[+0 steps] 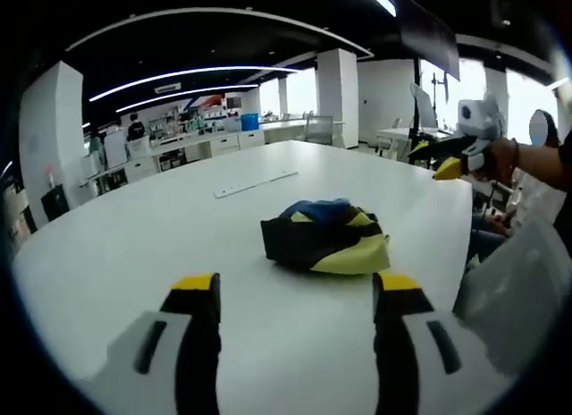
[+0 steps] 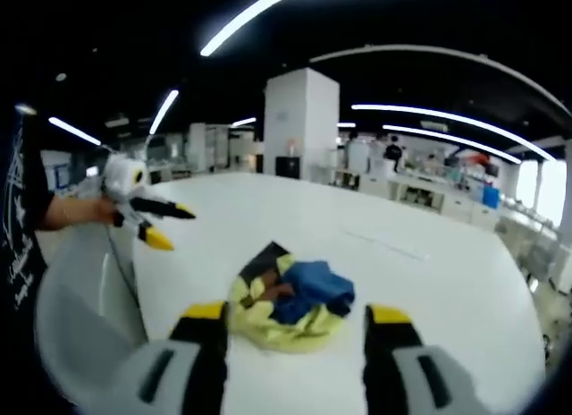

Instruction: Fold the garment on the visible template until the final outline fits inside the template.

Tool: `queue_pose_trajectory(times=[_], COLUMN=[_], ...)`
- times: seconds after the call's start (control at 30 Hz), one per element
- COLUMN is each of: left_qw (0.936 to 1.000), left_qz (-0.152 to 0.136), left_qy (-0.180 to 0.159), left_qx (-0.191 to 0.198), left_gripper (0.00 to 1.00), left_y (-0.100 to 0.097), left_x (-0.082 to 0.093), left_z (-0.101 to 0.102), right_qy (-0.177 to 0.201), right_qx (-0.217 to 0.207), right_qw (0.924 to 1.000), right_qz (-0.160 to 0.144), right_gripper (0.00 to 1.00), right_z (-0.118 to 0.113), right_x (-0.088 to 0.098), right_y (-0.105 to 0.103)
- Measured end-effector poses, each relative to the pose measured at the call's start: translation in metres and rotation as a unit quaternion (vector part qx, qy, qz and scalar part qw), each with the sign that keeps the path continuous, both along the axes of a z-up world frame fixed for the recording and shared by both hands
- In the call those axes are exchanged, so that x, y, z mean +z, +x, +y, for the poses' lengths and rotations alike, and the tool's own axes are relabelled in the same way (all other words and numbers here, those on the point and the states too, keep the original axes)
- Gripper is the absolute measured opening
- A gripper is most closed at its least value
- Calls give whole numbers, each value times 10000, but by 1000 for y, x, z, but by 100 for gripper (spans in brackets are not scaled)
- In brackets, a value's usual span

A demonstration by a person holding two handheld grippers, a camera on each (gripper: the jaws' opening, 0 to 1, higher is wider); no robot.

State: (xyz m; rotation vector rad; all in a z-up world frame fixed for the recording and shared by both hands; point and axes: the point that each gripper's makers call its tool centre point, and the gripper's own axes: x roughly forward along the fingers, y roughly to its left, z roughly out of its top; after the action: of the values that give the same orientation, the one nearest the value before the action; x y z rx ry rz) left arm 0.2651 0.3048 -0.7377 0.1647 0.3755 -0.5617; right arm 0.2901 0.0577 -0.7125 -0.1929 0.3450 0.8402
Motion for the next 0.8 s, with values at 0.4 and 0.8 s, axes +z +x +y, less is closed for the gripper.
queue_pose_trajectory(times=[0.4, 0.8], left_qw=[9990, 9961], left_qz=[65, 221], left_qy=[101, 444], left_qx=[-434, -726], left_gripper=[49, 40], left_y=[45, 83], left_x=[-7, -33], left_z=[-21, -40], right_qy=[-459, -811], right_qx=[458, 656], right_qw=[9979, 9945], right_qz=[44, 103], right_gripper=[37, 31], right_z=[14, 15], right_x=[-36, -74], right_y=[32, 53])
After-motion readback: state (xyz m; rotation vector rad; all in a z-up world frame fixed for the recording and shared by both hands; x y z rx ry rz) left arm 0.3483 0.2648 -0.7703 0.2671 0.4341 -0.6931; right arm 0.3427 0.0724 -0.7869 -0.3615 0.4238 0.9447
